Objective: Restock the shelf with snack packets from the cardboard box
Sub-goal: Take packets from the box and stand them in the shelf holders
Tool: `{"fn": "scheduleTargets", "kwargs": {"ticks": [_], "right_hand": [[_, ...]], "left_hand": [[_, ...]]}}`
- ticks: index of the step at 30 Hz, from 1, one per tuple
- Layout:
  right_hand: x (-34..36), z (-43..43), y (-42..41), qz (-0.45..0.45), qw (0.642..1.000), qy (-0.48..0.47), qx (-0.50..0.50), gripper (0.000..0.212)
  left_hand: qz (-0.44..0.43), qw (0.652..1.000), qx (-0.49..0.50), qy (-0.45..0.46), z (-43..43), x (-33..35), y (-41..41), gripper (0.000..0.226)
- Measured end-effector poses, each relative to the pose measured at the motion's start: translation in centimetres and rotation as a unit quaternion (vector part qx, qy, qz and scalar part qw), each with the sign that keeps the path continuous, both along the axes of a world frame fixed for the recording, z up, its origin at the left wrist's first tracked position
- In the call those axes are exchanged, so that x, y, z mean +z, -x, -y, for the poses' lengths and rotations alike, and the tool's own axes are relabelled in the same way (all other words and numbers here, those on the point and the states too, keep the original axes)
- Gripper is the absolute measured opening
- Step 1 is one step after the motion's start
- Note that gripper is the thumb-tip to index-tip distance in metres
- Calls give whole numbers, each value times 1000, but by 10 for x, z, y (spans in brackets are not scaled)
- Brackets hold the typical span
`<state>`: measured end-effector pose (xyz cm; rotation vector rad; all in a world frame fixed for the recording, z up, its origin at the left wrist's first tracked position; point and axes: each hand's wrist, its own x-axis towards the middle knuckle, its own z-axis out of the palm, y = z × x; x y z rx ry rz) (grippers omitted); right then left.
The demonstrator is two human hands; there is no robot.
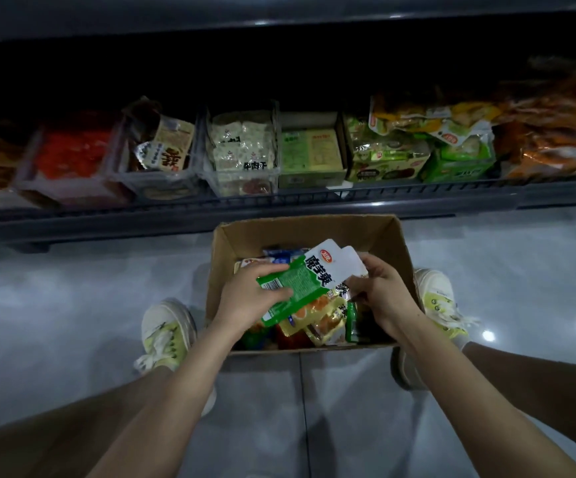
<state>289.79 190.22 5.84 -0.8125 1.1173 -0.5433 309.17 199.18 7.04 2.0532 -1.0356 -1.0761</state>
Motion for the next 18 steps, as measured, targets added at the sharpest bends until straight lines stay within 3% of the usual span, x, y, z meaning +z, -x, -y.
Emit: {"fn": "scheduleTargets", "kwargs": {"ticks": [3,8,10,13,15,17,18], "right_hand": [[17,-5,-6,12,1000,2,4,41],[39,-9,-9,35,998,34,45,35],[44,-10,-11,30,997,47,56,35],[53,-9,-11,21,994,73,75,34],[59,-5,-8,37,993,79,74,33],[65,-2,-6,53,993,79,74,34],[68,-2,-7,52,992,82,83,35]], "left_hand": [[102,993,-55,10,-5,13,6,44],[49,993,-110,-13,-13,29,13,77],[54,992,-116,-9,-14,34,15,72],[-63,996,-69,0,-15,42,12,71],[-183,983,-16,-1,-19,47,7,85],[-249,968,7,-25,-20,49,0,100],[-271,962,2,-27,-22,54,1,96]]}}
